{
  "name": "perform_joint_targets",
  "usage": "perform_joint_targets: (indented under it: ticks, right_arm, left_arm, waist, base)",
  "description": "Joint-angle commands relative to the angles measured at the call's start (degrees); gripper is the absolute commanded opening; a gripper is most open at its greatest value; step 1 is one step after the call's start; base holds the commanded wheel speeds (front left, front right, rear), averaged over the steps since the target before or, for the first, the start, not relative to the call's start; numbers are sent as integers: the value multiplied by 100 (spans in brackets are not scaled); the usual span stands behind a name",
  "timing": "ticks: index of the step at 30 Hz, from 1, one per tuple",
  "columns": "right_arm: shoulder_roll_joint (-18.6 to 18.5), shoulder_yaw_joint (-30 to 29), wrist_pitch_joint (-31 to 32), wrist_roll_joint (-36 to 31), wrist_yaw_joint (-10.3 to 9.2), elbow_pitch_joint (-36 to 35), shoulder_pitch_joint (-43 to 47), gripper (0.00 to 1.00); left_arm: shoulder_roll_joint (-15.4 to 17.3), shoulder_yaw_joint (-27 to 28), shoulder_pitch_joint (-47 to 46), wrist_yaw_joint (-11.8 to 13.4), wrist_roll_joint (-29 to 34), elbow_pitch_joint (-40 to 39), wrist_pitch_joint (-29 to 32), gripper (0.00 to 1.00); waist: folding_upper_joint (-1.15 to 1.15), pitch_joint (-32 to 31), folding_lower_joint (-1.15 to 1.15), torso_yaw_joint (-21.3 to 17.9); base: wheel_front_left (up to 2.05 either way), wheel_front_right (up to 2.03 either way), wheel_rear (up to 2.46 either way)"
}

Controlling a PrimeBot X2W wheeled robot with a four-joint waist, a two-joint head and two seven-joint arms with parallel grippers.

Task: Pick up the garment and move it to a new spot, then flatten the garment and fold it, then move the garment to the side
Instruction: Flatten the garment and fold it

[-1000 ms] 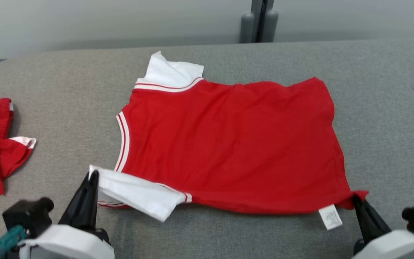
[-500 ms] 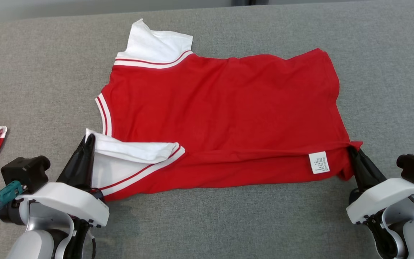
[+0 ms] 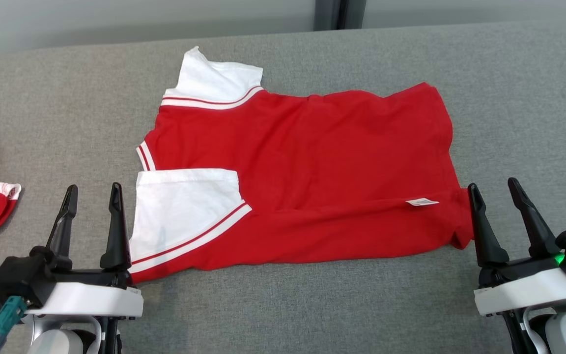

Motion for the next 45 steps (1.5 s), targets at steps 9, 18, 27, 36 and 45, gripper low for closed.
perform_joint_targets:
  ticks: [9, 18, 27, 36, 45]
  right_arm:
    - [108, -294, -157, -471, 2, -317, 607, 100]
    - [222, -322, -101, -512, 2, -388, 866, 100]
    - [253, -355, -77, -475, 2, -226, 755, 100]
    - [223, -178, -87, -385, 2, 891, 351, 100]
    - [299, -108, -257, -204, 2, 1864, -227, 100]
  left_arm:
    - [14, 7, 518, 123, 674, 7, -340, 100]
    - [1, 39, 821, 88, 725, 267, -349, 100]
    - [66, 0, 631, 19, 727, 401, -286, 100]
    - [-124, -302, 446, -247, 495, 1184, -44, 100]
    - [-295, -355, 14, -544, 225, 2049, -87, 100]
  waist:
    - [0, -601, 0, -95]
    - [0, -771, 0, -157]
    - [0, -739, 0, -109]
    - [0, -406, 0, -54]
    - [0, -90, 0, 27]
  base:
    - [0, 0, 0]
    - [0, 0, 0]
    - [0, 0, 0]
    - [0, 0, 0]
    - [0, 0, 0]
